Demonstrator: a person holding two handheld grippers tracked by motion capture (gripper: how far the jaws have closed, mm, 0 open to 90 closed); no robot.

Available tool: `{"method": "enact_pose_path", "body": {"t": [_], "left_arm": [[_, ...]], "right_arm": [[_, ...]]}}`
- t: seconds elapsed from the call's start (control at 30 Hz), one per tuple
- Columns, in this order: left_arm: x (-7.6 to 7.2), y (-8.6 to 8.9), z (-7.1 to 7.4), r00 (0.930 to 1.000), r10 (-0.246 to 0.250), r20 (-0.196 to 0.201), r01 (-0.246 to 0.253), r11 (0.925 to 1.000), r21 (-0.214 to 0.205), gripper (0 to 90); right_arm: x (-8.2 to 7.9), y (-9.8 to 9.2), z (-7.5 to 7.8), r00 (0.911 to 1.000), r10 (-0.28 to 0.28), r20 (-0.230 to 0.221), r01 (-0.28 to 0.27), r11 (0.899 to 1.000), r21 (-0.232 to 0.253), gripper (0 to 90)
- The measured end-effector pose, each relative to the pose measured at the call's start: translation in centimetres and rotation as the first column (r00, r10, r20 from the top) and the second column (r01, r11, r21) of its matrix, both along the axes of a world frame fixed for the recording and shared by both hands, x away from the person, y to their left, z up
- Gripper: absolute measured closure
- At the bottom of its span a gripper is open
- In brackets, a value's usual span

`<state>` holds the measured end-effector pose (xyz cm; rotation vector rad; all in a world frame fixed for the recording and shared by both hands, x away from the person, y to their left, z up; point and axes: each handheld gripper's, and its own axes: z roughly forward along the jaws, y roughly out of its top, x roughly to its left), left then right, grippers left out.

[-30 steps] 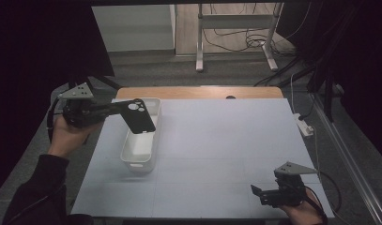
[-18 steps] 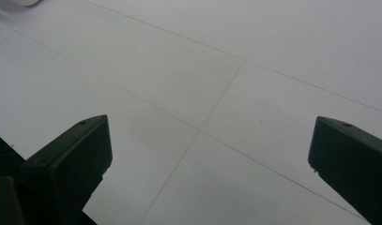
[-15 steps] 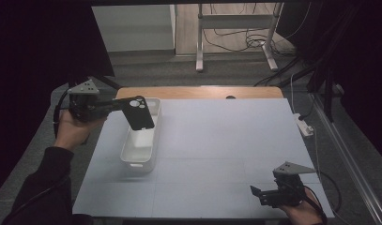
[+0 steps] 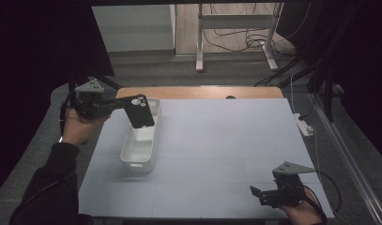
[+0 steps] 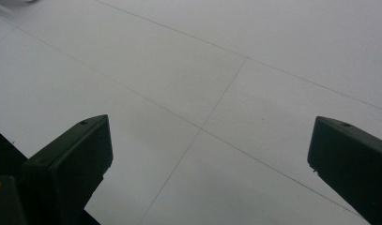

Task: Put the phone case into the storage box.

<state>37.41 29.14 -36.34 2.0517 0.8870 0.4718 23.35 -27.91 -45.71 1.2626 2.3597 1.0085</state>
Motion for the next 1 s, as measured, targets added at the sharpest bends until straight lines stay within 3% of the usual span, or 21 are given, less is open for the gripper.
{"method": "enact_pose_path", "body": {"t": [0.63, 1.0], "left_arm": [[2.5, -0.6, -1.8, 0.9994, 0.033, -0.006, -0.033, 0.9995, 0.001, 82.4], [4.3, -0.8, -2.5, 0.9991, 0.043, -0.003, -0.043, 0.9987, 0.028, 82.4]], "right_arm": [[0.1, 0.0, 0.0, 0.9999, 0.005, -0.011, -0.005, 1.0, 0.0, 0.5], [0.1, 0.0, -0.1, 0.9998, 0.013, -0.015, -0.013, 1.0, -0.002, 0.6]]}}
